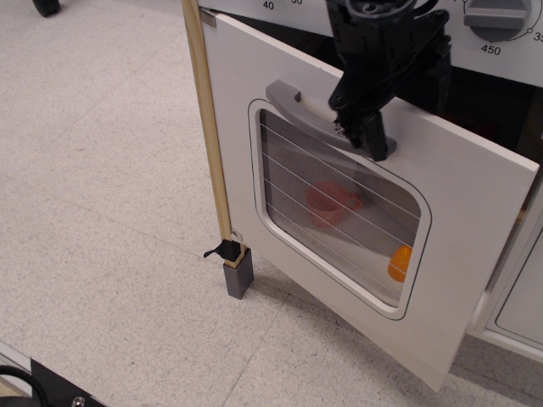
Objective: Open oven
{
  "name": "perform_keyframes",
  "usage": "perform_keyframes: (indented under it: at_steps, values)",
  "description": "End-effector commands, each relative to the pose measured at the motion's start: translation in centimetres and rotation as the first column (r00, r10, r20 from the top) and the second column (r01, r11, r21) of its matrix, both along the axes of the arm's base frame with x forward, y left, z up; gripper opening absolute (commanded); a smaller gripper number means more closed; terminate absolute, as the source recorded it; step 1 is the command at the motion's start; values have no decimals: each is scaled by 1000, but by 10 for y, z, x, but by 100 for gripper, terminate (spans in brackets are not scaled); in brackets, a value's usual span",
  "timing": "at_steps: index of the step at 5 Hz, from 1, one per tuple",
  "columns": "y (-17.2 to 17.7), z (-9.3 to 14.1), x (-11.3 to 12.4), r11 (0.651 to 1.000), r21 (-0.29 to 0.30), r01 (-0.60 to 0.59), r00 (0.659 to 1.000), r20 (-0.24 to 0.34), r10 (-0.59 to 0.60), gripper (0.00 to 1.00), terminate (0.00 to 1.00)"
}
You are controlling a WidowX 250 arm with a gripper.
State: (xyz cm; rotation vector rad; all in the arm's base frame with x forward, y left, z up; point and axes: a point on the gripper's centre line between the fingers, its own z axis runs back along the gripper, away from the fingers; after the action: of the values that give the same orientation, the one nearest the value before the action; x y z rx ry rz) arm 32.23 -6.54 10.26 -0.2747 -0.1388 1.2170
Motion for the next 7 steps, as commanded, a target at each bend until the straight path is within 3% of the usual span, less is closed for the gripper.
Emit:
perform_keyframes:
  at_steps: [1,2,4,5,6,7]
  values:
    - [36,11,-10,1000,-21,20,1000,-10,-21,100,0]
    - [54,7,-26,997,10,79,995,-60,-78,100,0]
    - [106,5,-63,956,159,248,962,-154,-224,100,0]
    - [128,-3,-76,886,244,393,911,-233,-340,100,0]
    - [155,-3,-85,793,262,550,828,-297,-476,100,0]
    - [175,2,-95,705,238,668,738,-335,-587,100,0]
